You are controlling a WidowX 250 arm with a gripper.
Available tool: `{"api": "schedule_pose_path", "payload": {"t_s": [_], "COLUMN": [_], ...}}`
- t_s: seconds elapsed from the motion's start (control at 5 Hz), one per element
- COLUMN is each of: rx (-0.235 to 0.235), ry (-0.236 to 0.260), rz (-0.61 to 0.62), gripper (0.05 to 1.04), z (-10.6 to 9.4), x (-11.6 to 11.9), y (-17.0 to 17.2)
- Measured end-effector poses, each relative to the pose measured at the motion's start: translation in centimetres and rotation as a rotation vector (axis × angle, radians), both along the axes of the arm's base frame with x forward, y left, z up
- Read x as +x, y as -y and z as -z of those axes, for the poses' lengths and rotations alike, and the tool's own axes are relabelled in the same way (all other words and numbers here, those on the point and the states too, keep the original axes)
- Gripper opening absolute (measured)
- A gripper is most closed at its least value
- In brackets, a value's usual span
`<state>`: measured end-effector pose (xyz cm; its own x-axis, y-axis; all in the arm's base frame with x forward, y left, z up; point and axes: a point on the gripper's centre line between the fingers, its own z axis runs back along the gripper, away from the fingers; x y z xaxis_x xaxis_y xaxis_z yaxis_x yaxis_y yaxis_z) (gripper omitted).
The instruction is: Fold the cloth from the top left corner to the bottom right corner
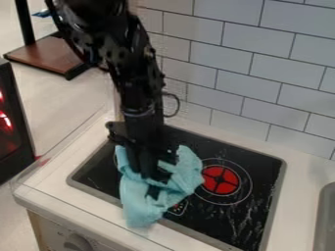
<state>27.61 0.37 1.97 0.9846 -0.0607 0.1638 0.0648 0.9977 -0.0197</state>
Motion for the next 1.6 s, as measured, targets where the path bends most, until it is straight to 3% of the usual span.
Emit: {"api": "schedule_pose_path", "payload": {"t_s": [0.2,0.6,0.8,1.4,1.6], "rx": [0.002,-0.049,-0.058,-0.133,-0.131], "ry": [0.010,0.009,0.036,0.136,0.138], "rz": [-0.073,-0.150,-0.147,-0.124,-0.120], "gripper": [0.235,0.834,1.017,0.999,0.999], "z": [-0.8,-3.4,-4.8,-10.5,-10.6], "x": [0.0,0.6,0.8,1.8,1.8], "y": [-0.2,-0.2,-0.1,0.9,0.8]}}
